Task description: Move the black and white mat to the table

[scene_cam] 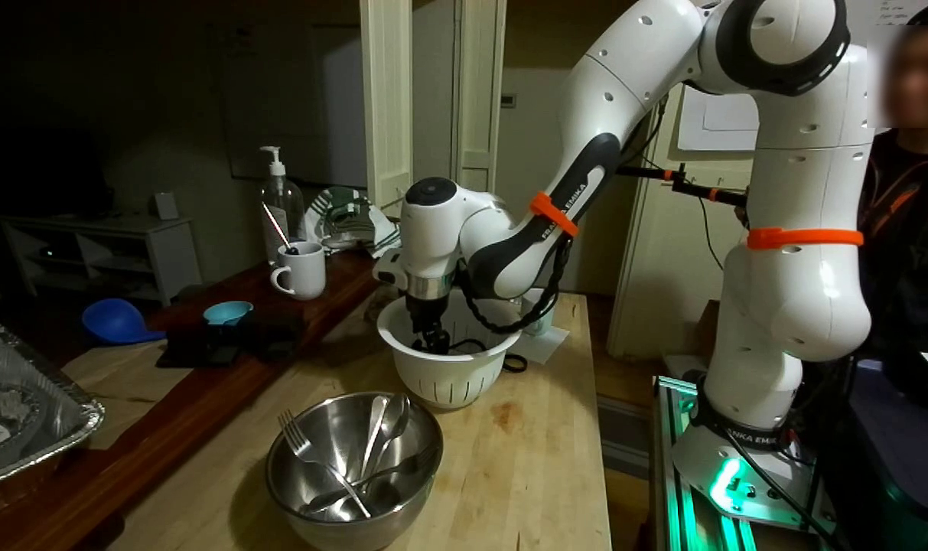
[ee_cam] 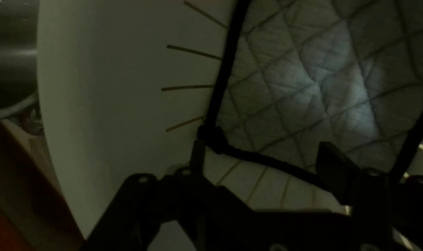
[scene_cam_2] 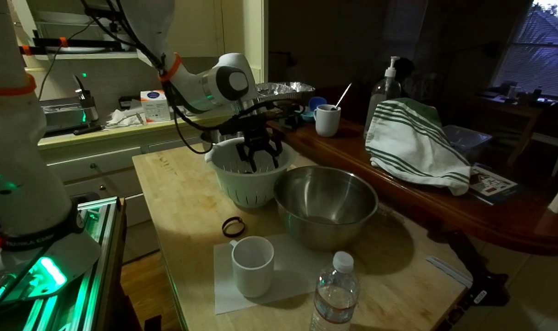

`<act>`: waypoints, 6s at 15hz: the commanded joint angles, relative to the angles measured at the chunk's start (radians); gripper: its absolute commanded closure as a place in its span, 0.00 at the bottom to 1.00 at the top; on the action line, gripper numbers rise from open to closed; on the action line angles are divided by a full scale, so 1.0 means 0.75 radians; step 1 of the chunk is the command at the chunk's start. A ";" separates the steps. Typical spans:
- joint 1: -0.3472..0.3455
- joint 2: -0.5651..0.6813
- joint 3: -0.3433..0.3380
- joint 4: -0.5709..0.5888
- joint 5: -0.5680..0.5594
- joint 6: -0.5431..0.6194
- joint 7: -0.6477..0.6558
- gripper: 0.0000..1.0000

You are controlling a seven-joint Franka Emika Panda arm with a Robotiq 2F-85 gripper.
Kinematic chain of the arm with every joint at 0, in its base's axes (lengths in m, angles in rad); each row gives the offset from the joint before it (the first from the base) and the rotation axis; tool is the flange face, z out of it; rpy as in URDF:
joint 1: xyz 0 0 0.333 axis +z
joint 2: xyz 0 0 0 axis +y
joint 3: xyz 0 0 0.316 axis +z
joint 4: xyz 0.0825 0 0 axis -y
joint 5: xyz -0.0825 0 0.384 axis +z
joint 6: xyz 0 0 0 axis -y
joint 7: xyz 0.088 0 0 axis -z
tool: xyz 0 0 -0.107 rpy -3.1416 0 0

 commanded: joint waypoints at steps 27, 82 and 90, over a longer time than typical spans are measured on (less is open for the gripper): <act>0.156 0.185 -0.001 0.193 -0.383 -0.382 0.608 0.93; 0.059 0.209 0.002 0.164 -0.600 -0.082 0.434 0.92; 0.058 0.081 0.018 0.055 -0.576 -0.063 0.443 0.99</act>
